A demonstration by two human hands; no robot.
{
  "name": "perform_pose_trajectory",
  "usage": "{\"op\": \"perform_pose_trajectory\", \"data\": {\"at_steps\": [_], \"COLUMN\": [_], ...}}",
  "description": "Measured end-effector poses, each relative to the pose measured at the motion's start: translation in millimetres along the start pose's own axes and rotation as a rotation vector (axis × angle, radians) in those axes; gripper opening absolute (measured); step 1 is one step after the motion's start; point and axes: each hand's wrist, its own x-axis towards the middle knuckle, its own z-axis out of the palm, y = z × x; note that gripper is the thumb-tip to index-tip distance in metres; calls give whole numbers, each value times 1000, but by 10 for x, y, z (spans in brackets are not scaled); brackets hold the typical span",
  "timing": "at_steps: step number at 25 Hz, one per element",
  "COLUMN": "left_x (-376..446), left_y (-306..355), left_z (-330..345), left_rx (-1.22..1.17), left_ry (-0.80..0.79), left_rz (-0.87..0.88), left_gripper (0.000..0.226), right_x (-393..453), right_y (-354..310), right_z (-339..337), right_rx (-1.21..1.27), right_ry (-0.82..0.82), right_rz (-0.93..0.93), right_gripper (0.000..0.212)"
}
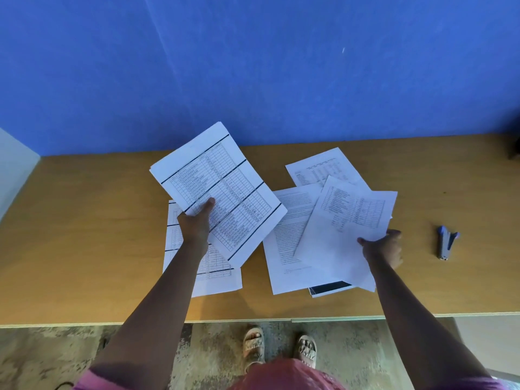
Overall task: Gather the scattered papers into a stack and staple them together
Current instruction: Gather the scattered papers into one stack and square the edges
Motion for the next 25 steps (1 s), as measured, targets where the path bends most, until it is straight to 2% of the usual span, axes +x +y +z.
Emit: {"op": "perform_pose_trajectory", "data": {"at_steps": [2, 3, 8, 11, 17, 25], "left_x": [-83, -101, -32, 39, 132, 169], "left_y": [39, 42, 2, -52, -220, -303], "left_z": [-11, -32, -154, -211, -322, -358], "left_rx": [5, 6, 48, 73, 116, 100], "left_ry": [-5, -5, -6, -4, -32, -21], "left_rz": [14, 29, 54, 53, 41, -3], "left_gripper": [39, 42, 44, 47, 45, 34], "right_x": [-34, -51, -236, -379, -510, -537], "right_y": [-41, -69, -281, -371, -401, -402], "right_z": [37, 62, 236, 388, 598, 669], "right_rx": [74, 93, 38, -57, -341, -436], "right_ry": [-44, -82, -299, -367, -362, -252], "right_rz": [-29, -42, -177, -265, -373, -322], "right_gripper": [44, 40, 41, 40, 51, 51]}}
